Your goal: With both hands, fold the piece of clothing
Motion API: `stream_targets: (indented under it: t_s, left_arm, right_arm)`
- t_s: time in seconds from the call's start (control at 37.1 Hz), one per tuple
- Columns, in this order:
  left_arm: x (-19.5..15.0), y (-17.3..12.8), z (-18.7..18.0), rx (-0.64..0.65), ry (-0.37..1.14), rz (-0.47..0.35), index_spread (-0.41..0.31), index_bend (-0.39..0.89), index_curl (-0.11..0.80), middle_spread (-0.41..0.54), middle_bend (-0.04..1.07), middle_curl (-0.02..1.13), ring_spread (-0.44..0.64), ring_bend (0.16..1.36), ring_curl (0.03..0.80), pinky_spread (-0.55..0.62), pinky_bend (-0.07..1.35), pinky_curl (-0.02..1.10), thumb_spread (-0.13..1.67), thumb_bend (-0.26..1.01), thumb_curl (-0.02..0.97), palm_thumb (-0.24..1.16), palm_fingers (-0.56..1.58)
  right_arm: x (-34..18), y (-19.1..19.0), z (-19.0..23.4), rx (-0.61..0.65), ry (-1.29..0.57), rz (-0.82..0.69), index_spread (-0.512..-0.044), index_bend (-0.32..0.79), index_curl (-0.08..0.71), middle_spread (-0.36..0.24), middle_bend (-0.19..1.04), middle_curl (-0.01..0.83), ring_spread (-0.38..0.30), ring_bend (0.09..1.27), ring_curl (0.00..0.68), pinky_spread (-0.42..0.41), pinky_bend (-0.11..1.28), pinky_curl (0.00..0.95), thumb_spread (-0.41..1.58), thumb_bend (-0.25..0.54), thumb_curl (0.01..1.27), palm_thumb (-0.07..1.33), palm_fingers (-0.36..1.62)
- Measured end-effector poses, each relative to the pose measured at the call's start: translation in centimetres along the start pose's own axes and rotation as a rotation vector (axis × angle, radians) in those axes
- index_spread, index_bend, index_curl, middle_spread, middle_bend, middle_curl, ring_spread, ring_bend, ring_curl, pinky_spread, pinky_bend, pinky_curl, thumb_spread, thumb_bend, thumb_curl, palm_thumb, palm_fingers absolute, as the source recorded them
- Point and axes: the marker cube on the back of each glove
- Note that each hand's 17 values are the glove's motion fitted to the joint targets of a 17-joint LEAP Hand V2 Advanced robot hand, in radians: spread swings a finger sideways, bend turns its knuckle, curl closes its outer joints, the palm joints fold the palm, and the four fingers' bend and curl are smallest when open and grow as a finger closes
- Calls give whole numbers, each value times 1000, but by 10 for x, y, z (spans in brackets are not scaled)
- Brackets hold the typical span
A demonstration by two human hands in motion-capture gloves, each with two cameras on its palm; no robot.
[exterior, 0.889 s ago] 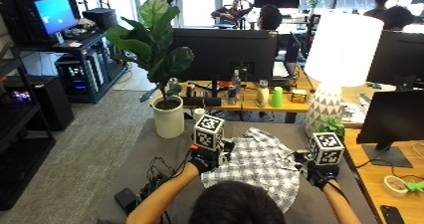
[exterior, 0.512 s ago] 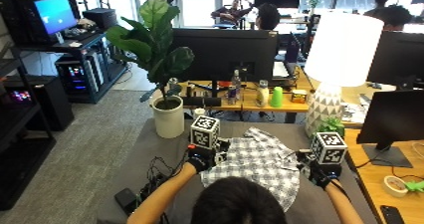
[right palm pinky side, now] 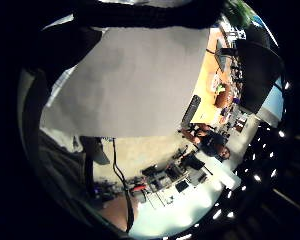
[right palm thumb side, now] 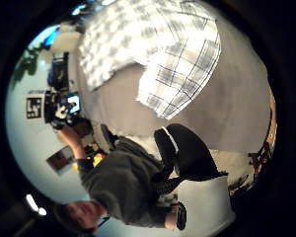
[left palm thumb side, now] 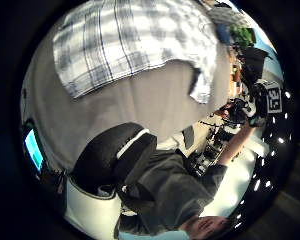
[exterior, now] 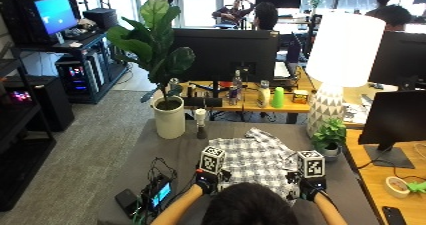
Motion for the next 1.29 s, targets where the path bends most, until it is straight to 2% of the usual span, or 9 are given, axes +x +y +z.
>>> stream_targets:
  t_s: [0.13,0.24,0.57,0.73,0.75,0.86,1.0,1.18,1.29]
  left_arm:
    - [10,26,18,-54,-28,-81,-43,76,237,200,156,176,269,608,282,281,490,329,980,-30,180,118,118]
    - [6,22,23,30,-7,-92,-87,183,261,123,204,202,211,608,271,247,460,315,981,-3,204,179,293]
    - [-6,-4,-2,381,-120,-155,-226,304,362,-171,210,283,-187,541,285,-176,447,326,1193,92,238,416,1003]
    - [-12,-9,-14,379,-104,-171,-251,146,352,-271,393,379,-306,575,338,-300,404,352,1305,110,227,452,1211]
    - [-13,-9,-15,381,-100,-164,-254,152,355,-278,385,383,-314,562,339,-311,408,356,1317,110,225,455,1192]
    - [-15,6,-20,338,-67,-135,-264,138,354,-310,458,428,-344,592,366,-336,375,360,1364,102,209,443,1227]
    - [-32,-4,0,265,10,-42,-270,145,361,-331,502,462,-362,635,394,-351,338,363,1406,92,192,427,1238]
    - [-30,52,-21,191,78,46,-276,156,376,-343,530,492,-371,662,419,-351,302,369,1444,81,175,413,1228]
    - [-33,62,-66,191,54,9,-280,161,386,-345,544,507,-366,673,431,-345,280,373,1457,77,168,410,1222]
  right_arm:
    - [4,-37,50,-131,14,-2,-364,52,101,-7,137,271,93,482,316,233,709,398,1100,167,234,536,168]
    - [-1,-52,72,-142,-18,-41,-386,102,111,-5,100,241,120,474,312,247,806,419,1057,175,263,635,71]
    - [-19,-76,46,211,-38,-8,-406,176,176,-26,208,253,160,449,286,278,753,377,1015,107,321,726,132]
    - [-43,-52,20,273,12,33,-354,183,206,-81,372,321,-45,613,301,23,643,313,1050,168,369,888,891]
    - [-48,-43,14,262,16,36,-362,124,196,-85,354,320,-43,603,301,41,601,297,1057,147,367,863,748]
    - [-50,-28,2,203,35,43,-309,180,259,-104,393,361,-123,656,362,-116,616,342,1046,189,395,978,1156]
    - [-30,-59,8,193,25,-79,-281,160,303,-124,417,397,-167,661,405,-182,612,383,1056,203,410,1043,1202]
    - [-44,7,-30,82,12,-187,-261,147,323,-141,413,420,-197,650,422,-228,608,404,1049,182,422,1075,1225]
    - [-43,13,-74,93,37,-133,-254,144,330,-145,406,427,-206,656,427,-240,604,413,1048,168,427,1085,1233]
